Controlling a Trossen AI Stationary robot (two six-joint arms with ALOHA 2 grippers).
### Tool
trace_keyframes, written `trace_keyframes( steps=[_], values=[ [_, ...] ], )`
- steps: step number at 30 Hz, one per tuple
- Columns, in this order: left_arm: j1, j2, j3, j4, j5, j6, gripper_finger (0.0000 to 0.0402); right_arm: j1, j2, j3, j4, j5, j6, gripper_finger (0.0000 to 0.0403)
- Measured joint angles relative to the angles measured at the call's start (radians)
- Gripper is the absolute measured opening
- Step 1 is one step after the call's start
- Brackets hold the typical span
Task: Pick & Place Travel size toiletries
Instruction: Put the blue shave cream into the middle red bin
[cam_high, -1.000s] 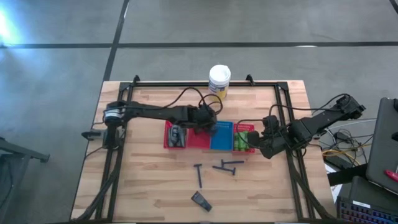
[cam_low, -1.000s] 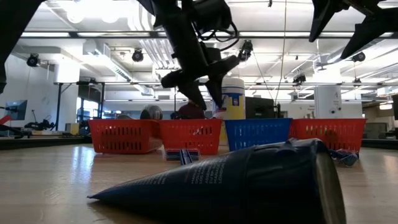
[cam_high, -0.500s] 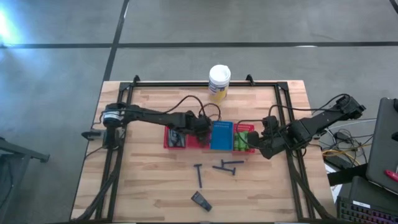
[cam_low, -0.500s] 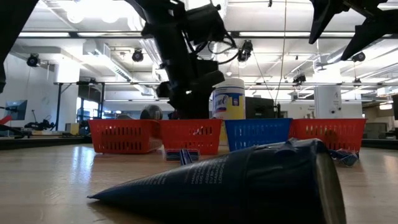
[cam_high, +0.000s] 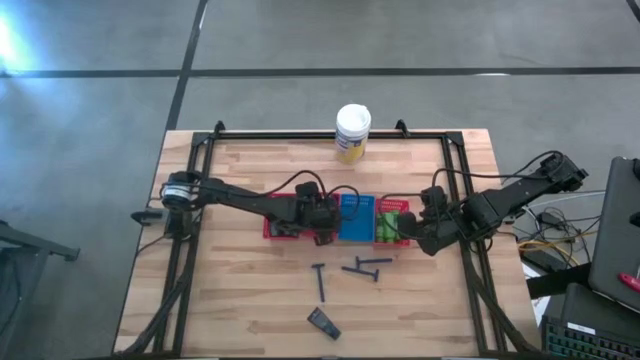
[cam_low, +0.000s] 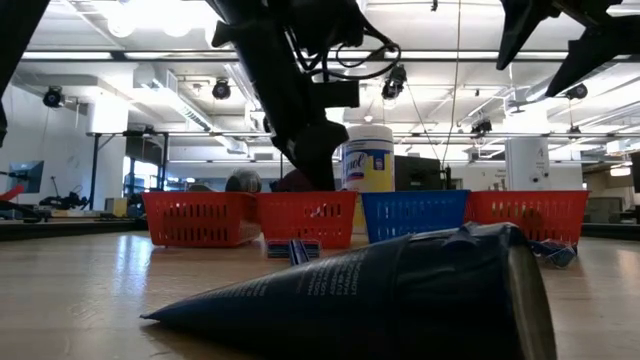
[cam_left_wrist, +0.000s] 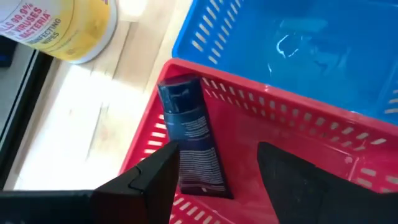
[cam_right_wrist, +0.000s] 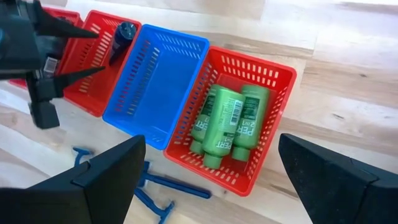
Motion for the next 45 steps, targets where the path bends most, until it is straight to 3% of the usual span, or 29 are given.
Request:
trace_keyframes(
  steps=[12,16,22,33,45],
  values=[
    [0.000,-0.002,-0.069,0.049,-0.004,-0.086,0.0220,0.000,0.000,0.000,-0.002,0.001,-0.193,0.0366],
    [0.007,-0.002,-0.069,0.051,-0.044,-0.083,0.0220,0.000,0.000,0.000,-0.002,0.008,-0.216,0.0366],
    [0.041,-0.002,-0.069,0.059,-0.023,-0.066,0.0220,0.000,-0.001,0.000,-0.002,0.005,-0.185,0.0366],
    [0.117,-0.002,-0.062,0.074,0.123,-0.143,0.0218,-0.035,-0.033,0.000,-0.004,-0.001,-0.253,0.0366],
    [0.124,0.024,-0.068,0.107,0.212,-0.245,0.0218,-0.108,-0.145,0.000,-0.006,0.010,-0.392,0.0366]
  ],
)
